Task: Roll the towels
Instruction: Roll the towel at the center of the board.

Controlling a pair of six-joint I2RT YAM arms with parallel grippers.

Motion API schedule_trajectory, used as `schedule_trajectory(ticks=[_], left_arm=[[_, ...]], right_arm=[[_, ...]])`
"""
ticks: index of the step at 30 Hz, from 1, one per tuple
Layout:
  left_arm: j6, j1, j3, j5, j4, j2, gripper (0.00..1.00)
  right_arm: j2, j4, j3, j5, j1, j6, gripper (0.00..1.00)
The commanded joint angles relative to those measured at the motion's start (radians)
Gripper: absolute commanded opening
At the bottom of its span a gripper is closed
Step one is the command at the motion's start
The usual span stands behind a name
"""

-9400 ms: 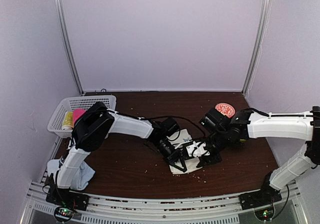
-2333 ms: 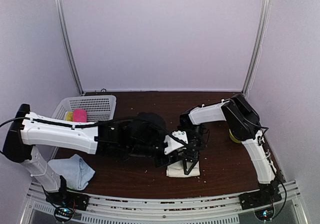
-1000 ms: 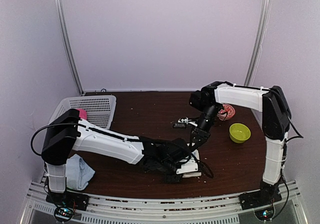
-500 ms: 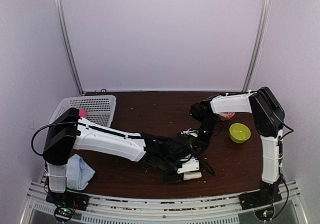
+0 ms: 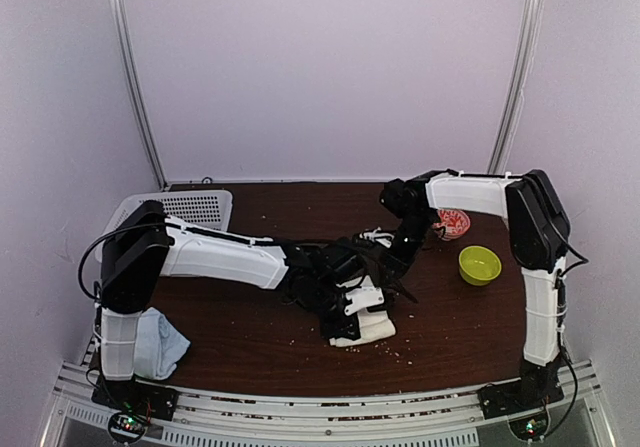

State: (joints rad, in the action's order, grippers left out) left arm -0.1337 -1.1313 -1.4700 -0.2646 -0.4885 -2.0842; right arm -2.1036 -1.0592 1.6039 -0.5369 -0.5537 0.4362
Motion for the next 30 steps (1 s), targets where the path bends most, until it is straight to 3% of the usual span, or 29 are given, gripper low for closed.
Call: schedule_trajectory(ticks=[1,7,10,12,15,19,25,30], left_arm=[[0.072,0.073,0.020,-0.213,0.022,-0.065,0.00],[0.194,0.188,-0.028,-0.557,0.009,-0.185,0.00],[0.234,0.209,-0.063,-0.661,-0.001,-0.241,0.00],[0.252,0.217,-0.095,-0.703,-0.034,-0.277,0.00],[0.313,0.224,-0.119,-0.797,-0.042,-0.307,0.00],[0.315,0.236,-0.129,-0.772,-0.064,-0.321,0.00],[0.310,0.246,-0.116,-0.763,-0.065,-0.334,0.00],[0.312,0.246,-0.121,-0.758,-0.064,-0.338,0.00]], right_arm=[[0.189,-0.042,0.147,-0.047,0.083,-0.008,0.24],[0.429,0.075,0.081,-0.230,0.118,0.007,0.28],[0.536,0.059,-0.031,-0.408,0.108,0.177,0.36],[0.578,0.004,-0.080,-0.419,0.059,0.296,0.42],[0.620,-0.017,-0.157,-0.341,-0.052,0.399,0.46],[0.639,0.081,-0.304,-0.172,-0.178,0.399,0.47],[0.614,0.355,-0.547,0.188,-0.312,0.340,0.48],[0.586,0.528,-0.642,0.288,-0.365,0.340,0.52]])
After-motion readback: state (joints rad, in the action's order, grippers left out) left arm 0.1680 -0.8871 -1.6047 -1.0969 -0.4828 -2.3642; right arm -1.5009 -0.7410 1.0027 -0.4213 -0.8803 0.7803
